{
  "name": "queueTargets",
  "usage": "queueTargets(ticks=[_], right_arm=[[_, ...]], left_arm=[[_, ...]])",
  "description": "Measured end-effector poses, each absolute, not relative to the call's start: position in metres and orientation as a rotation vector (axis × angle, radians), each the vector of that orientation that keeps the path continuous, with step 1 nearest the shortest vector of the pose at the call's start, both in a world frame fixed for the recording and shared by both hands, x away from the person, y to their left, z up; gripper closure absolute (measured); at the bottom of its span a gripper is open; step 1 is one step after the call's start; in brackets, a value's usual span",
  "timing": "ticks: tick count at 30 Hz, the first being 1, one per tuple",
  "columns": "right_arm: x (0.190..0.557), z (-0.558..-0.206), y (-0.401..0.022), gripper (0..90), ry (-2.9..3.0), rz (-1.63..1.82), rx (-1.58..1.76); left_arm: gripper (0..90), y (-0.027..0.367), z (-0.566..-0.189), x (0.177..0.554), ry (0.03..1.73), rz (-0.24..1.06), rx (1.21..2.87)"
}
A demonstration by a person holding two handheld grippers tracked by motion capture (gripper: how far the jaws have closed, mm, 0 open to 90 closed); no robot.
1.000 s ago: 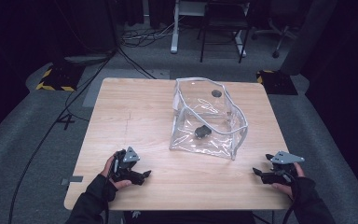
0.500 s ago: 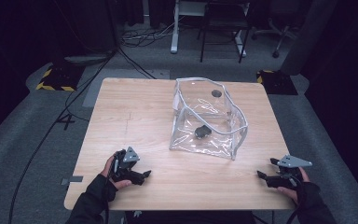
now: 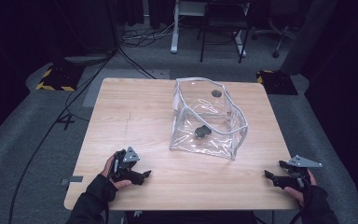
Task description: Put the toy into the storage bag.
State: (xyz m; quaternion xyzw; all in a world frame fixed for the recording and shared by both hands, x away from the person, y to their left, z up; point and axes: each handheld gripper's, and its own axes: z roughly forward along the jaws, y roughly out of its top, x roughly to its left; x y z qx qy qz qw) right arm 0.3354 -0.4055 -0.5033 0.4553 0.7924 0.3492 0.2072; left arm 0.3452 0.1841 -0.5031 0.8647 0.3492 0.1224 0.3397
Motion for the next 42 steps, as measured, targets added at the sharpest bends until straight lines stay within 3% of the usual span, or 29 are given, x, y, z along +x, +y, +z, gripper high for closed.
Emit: queueTargets(ticks=[42], right_arm=[[0.3360, -0.5032, -0.4039, 16.3, 2.197, 0.969, 1.283]], left_arm=[[9.8, 0.1837, -0.5032, 0.3459, 0.904, 0.317, 2.252]])
